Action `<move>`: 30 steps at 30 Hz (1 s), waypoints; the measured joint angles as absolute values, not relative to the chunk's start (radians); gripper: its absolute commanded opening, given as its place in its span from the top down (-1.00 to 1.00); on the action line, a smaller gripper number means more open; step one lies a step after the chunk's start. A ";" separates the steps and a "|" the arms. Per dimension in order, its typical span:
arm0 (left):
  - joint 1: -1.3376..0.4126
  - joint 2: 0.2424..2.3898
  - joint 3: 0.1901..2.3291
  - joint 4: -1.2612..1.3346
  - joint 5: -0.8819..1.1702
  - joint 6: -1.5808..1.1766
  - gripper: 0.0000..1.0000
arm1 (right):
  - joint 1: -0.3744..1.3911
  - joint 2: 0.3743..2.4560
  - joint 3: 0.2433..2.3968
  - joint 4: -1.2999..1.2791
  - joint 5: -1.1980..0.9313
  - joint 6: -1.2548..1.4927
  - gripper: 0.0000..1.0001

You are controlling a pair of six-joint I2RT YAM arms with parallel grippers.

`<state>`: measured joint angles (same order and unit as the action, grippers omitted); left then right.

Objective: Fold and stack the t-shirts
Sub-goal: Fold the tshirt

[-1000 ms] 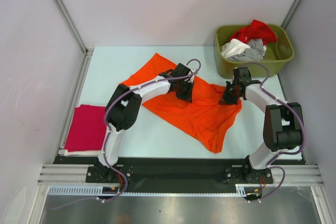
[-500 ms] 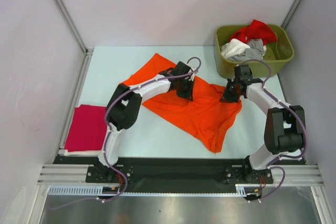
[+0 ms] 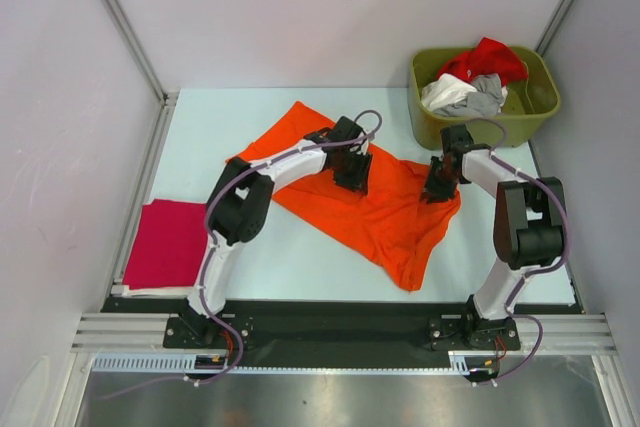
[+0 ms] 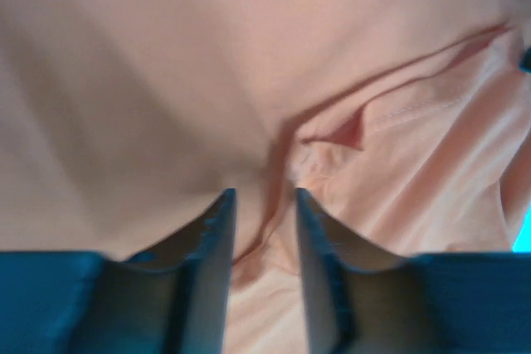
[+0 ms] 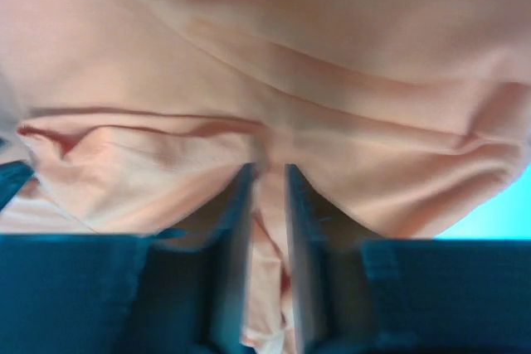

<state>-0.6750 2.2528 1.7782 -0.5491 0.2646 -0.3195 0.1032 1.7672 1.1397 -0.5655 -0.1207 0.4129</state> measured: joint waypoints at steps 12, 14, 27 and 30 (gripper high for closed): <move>-0.300 2.049 1.750 -0.601 0.210 -0.261 -0.02 | 0.159 1.528 1.140 -0.749 -0.082 0.358 -0.09; -0.211 2.053 1.761 -0.607 0.189 -0.252 -0.06 | 0.205 1.472 1.125 -0.756 -0.105 0.362 -0.09; -0.133 2.304 1.996 -0.677 0.087 -0.182 -0.09 | 0.358 1.407 1.012 -0.805 -0.201 0.430 -0.06; -0.133 2.313 1.996 -0.698 0.054 -0.183 -0.10 | 0.353 1.406 1.012 -0.805 -0.203 0.434 -0.06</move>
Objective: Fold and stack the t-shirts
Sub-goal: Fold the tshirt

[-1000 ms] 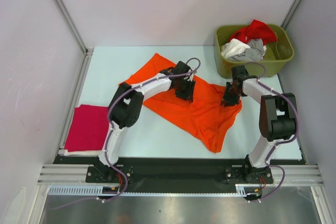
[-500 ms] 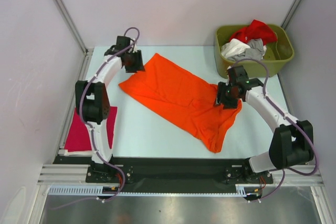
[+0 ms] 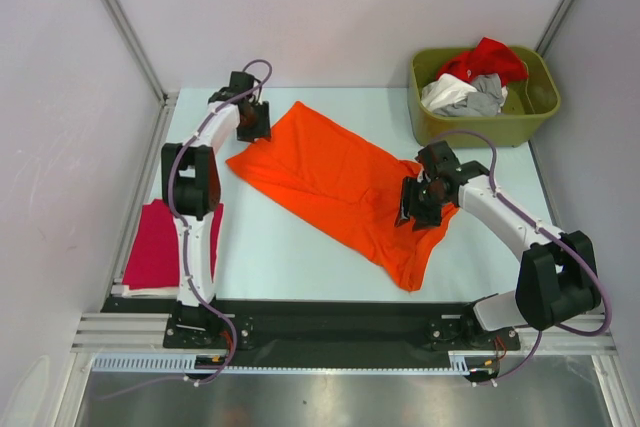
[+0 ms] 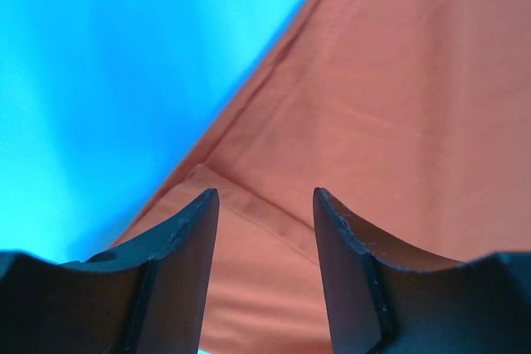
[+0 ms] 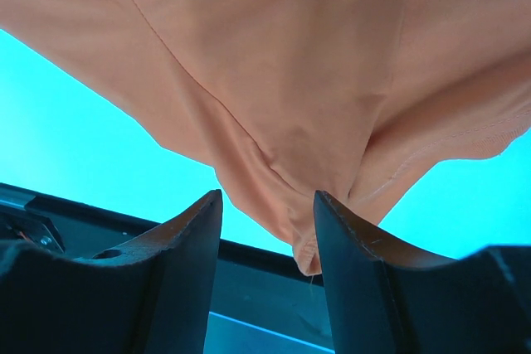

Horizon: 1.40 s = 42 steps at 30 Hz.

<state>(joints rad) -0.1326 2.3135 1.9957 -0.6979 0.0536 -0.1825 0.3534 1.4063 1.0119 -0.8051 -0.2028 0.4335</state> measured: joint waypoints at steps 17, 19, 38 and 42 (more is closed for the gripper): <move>-0.133 2.317 1.990 -0.706 -0.061 -0.183 0.09 | 0.345 1.416 1.012 -0.787 -0.242 0.445 -0.03; -0.133 2.322 1.990 -0.706 -0.061 -0.183 0.14 | 0.343 1.416 1.012 -0.786 -0.245 0.445 -0.03; -0.133 2.344 1.990 -0.693 -0.092 -0.185 0.99 | 0.312 1.398 0.949 -0.778 -0.261 0.452 -0.01; -0.133 2.344 1.988 -0.670 -0.113 -0.192 0.99 | 0.313 1.388 0.929 -0.782 -0.262 0.452 -0.01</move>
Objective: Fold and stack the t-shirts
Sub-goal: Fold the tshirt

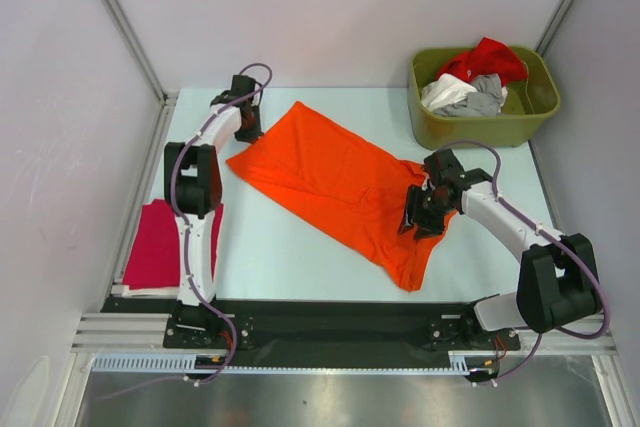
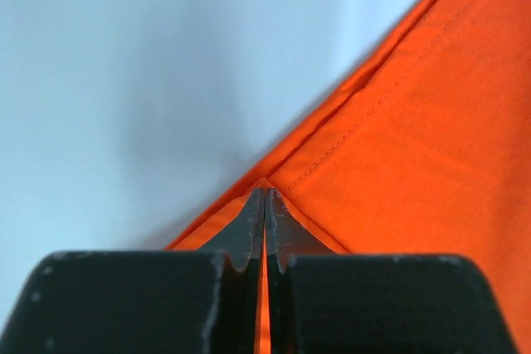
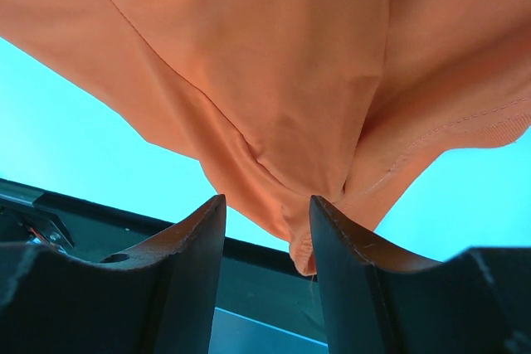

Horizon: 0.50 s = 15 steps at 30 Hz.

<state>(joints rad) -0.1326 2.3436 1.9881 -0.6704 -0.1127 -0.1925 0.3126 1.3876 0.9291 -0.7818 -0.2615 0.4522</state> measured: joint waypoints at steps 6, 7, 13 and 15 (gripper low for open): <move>-0.133 2.343 1.972 -0.655 -0.129 -0.212 -0.05 | 0.312 1.385 0.929 -0.782 -0.261 0.452 -0.01; -0.133 2.343 1.967 -0.653 -0.130 -0.222 -0.07 | 0.312 1.385 0.929 -0.782 -0.262 0.452 -0.01; -0.133 2.342 1.956 -0.652 -0.128 -0.236 0.11 | 0.309 1.385 0.929 -0.781 -0.268 0.451 0.00; -0.133 2.342 1.956 -0.652 -0.128 -0.236 0.20 | 0.306 1.385 0.929 -0.781 -0.271 0.451 0.00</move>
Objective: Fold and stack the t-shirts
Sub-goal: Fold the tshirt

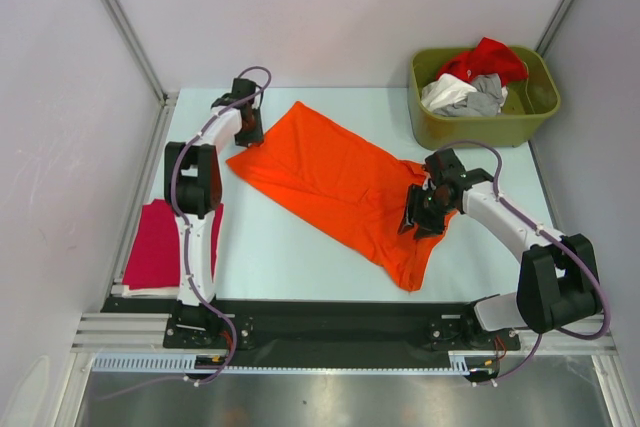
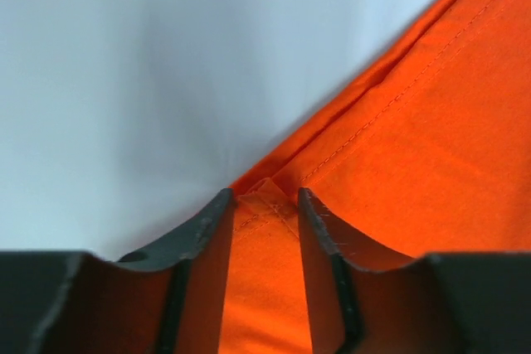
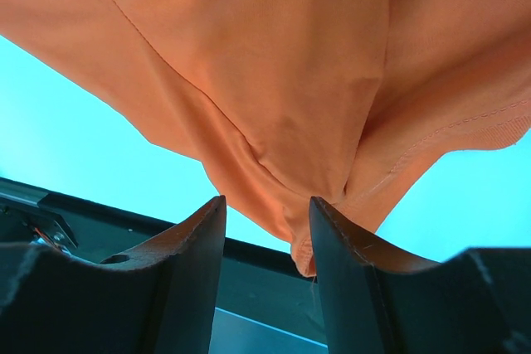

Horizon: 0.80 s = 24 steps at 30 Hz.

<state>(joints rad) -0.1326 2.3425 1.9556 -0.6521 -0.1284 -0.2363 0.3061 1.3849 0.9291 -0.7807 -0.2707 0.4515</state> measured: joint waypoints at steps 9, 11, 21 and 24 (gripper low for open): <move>-0.133 2.342 1.956 -0.652 -0.128 -0.239 0.97 | 0.300 1.385 0.929 -0.781 -0.272 0.448 0.00; -0.133 2.342 1.956 -0.653 -0.128 -0.236 0.99 | 0.299 1.385 0.929 -0.781 -0.271 0.447 0.00; -0.133 2.341 1.956 -0.653 -0.138 -0.247 0.99 | 0.336 1.347 0.847 -0.796 -0.271 0.444 0.42; -0.133 2.341 1.956 -0.653 -0.140 -0.261 0.99 | 0.369 1.330 0.817 -0.814 -0.271 0.445 0.45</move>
<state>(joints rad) -0.1326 2.3409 1.9556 -0.6533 -0.1398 -0.2611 0.3687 1.3300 0.8169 -0.8143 -0.2710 0.4454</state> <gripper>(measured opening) 0.011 0.283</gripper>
